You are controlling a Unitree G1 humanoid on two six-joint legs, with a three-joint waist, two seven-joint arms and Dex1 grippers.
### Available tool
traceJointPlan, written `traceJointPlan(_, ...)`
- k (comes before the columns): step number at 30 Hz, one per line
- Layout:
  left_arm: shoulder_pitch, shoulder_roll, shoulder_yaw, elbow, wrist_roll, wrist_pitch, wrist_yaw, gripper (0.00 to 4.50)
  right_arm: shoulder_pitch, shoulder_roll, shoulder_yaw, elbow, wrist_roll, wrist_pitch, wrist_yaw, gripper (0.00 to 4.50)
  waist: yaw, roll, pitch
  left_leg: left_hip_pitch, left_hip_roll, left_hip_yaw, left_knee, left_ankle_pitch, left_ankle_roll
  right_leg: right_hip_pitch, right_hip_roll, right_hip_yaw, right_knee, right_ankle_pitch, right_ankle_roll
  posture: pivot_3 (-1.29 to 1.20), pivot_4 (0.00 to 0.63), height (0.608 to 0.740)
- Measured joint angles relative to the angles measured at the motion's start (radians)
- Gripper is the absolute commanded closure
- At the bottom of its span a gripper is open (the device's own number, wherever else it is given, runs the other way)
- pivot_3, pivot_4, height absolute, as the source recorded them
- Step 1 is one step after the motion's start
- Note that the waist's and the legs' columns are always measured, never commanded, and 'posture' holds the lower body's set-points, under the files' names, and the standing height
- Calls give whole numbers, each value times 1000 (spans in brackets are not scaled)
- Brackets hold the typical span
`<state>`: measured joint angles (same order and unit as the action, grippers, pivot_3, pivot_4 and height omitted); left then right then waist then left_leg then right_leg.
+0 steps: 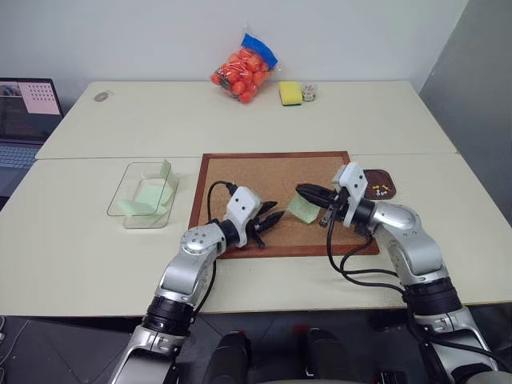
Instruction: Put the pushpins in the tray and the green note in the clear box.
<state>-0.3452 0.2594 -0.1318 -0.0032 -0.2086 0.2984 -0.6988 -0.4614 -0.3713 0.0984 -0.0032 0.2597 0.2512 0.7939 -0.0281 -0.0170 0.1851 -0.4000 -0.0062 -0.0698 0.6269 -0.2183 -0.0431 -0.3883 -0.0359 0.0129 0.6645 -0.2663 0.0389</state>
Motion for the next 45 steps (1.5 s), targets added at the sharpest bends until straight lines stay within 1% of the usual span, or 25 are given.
traceJointPlan(4, 32, -31, 37, -54, -95, 96, 12, 1502, 0, 0, -8, -1, 7, 6, -12, 4500, 0, 0, 0, 0, 0, 0, 0, 0, 0, 0, 0, 0, 0, 0, 0, 0, 150, 740)
traceJointPlan(5, 38, -36, 42, -71, -117, 121, 12, 1256, -1, 0, -14, -3, 9, 11, -16, 4500, 0, 0, 0, 0, 0, 0, 0, 0, 0, 0, 0, 0, 0, 0, 0, 0, 150, 740)
traceJointPlan(8, 38, -43, 51, -115, -172, 175, 11, 712, -15, -1, -28, -3, 17, 21, -29, 4500, 0, 0, 0, 0, 0, 0, 0, 0, 0, 0, 0, 0, 0, 0, 0, 0, 150, 740)
traceJointPlan(9, 38, -43, 50, -130, -184, 189, 11, 390, -25, -1, -31, -4, 18, 22, -32, 4500, -1, 0, 0, 0, 0, 0, 0, 0, 0, 0, 0, 0, 0, 0, 0, 0, 150, 740)
traceJointPlan(10, 38, -43, 49, -136, -186, 193, 11, 277, -29, -1, -33, -5, 18, 22, -33, 4500, -1, 0, 0, 0, 0, 0, 0, 0, 0, 0, 0, 0, 0, 0, 0, 0, 150, 740)
traceJointPlan(11, 39, -44, 44, -143, -185, 196, 14, 65, -35, -1, -37, -17, 20, 24, -36, 4500, -1, 0, 0, 0, 0, 0, 0, 0, 0, 0, 0, 0, 0, 0, 0, 0, 150, 740)
traceJointPlan(13, 39, -49, 40, -142, -182, 193, 25, 13, -37, -1, -37, -23, 22, 28, -38, 4500, -1, 0, 0, 0, 0, 0, 0, 0, 0, 0, 0, 0, 0, 0, 0, 0, 150, 740)
traceJointPlan(18, 19, -78, 26, -71, -146, 150, 60, 13, -37, 3, -36, -50, 35, 50, -51, 4500, 0, 0, 0, 0, 0, 0, 0, 0, 0, 0, 0, 0, 0, 0, 0, 0, 150, 740)
traceJointPlan(23, -34, -133, 26, 0, -141, 105, 78, 13, -34, 14, -32, -98, 38, 71, -58, 4500, 0, -1, 0, 0, -1, 0, 0, 0, 0, 0, 0, 0, 0, 0, 0, 0, 150, 740)
traceJointPlan(28, -63, -169, 24, 18, -146, 85, 80, 13, -17, 24, -27, -116, 38, 90, -68, 4500, -1, 0, 0, 0, 0, 0, 0, 0, 0, 0, 0, 0, 0, 0, 0, 0, 150, 740)
traceJointPlan(30, -72, -177, 28, 24, -148, 85, 80, 357, -15, 27, -27, -116, 38, 91, -71, 4500, -1, -1, 0, 0, 0, 0, 0, 0, 0, 0, 0, 0, 0, 0, 0, 0, 150, 740)
traceJointPlan(31, -77, -177, 29, 24, -148, 85, 78, 444, -15, 30, -27, -116, 38, 91, -75, 4500, -1, -1, 0, 0, 0, 0, 0, 0, 0, 0, 0, 0, 0, 0, 0, 0, 150, 740)
traceJointPlan(33, -79, -174, 31, 24, -150, 85, 74, 967, -15, 31, -27, -116, 38, 91, -76, 4500, -1, -1, 0, 0, -1, 0, 0, 0, 0, 0, 0, 0, 0, 0, 0, 0, 150, 740)
traceJointPlan(35, -77, -167, 32, 24, -151, 85, 68, 1328, -13, 31, -27, -116, 38, 91, -76, 4500, -1, -1, 0, 0, -1, 0, 0, 0, 0, 0, 0, 0, 0, 0, 0, 0, 150, 740)
traceJointPlan(36, -75, -163, 33, 24, -153, 85, 62, 1606, -10, 31, -27, -116, 38, 90, -76, 4500, -1, -1, 0, 0, -1, 0, 0, 0, 0, 0, 0, 0, 0, 0, 0, 0, 150, 740)
traceJointPlan(38, -70, -153, 35, 23, -164, 87, 54, 1929, -9, 30, -27, -116, 37, 90, -77, 4500, -1, -1, 0, 0, 0, 0, 0, 0, 0, 0, 0, 0, 0, 0, 0, 0, 150, 740)
traceJointPlan(42, -64, -142, 39, 22, -168, 89, 53, 2812, -9, 29, -29, -116, 37, 89, -79, 4500, -1, -1, 0, 0, -1, 0, 0, 0, 0, 0, 0, 0, 0, 0, 0, 0, 150, 740)
traceJointPlan(45, -63, -141, 35, 23, -164, 87, 54, 3286, -10, 29, -29, -113, 37, 88, -79, 4500, 0, -1, 0, 0, -1, 0, 0, 0, 0, 0, 0, 0, 0, 0, 0, 0, 150, 740)
